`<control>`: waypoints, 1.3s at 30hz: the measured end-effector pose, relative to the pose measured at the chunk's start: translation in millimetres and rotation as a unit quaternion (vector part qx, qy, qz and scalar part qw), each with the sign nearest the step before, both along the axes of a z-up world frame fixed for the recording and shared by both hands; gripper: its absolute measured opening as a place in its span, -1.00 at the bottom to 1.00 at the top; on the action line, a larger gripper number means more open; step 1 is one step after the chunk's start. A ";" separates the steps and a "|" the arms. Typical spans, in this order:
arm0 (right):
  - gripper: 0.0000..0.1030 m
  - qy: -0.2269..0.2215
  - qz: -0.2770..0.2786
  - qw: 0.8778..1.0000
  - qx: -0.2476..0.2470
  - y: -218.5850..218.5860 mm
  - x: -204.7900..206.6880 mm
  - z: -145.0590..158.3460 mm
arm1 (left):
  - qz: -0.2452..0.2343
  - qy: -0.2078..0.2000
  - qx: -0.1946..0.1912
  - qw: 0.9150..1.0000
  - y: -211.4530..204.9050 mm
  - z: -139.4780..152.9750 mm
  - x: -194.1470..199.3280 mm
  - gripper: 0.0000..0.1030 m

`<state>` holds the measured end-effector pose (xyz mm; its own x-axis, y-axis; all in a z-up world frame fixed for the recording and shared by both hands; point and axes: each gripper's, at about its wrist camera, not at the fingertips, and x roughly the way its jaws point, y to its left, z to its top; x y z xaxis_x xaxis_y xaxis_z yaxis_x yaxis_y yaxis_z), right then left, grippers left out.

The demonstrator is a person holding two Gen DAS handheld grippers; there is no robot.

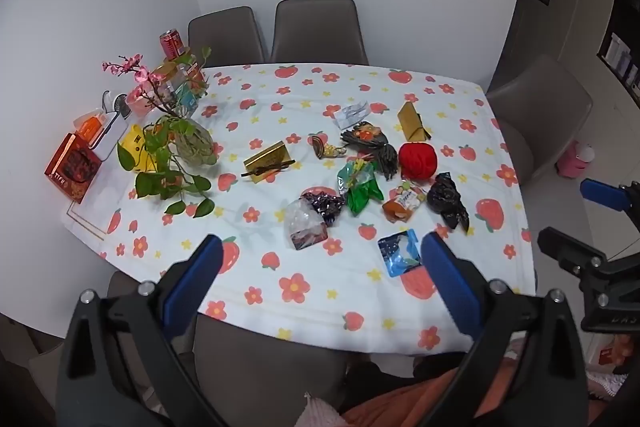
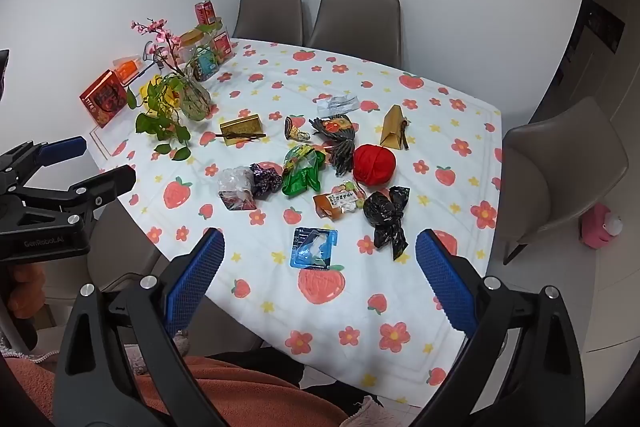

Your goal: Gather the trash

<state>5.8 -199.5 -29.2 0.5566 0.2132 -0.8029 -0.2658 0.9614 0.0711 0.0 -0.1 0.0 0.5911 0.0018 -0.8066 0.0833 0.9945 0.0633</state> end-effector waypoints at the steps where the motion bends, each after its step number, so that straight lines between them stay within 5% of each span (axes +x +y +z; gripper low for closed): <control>1: 0.81 0.001 0.000 1.000 -0.001 0.3 0.0 0.1 | 0.000 -0.001 0.000 1.000 0.1 0.1 -0.1 0.92; 39: 0.81 -0.001 -0.001 1.000 -0.004 -0.2 5.3 1.4 | 0.000 0.001 0.005 1.000 -0.4 -0.1 0.0 0.92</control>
<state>11.1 -199.7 -27.8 0.5586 0.2064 -0.8033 -0.2650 0.9622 0.0630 0.0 -0.5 -0.1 0.5887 0.0098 -0.8083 0.0827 0.9940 0.0722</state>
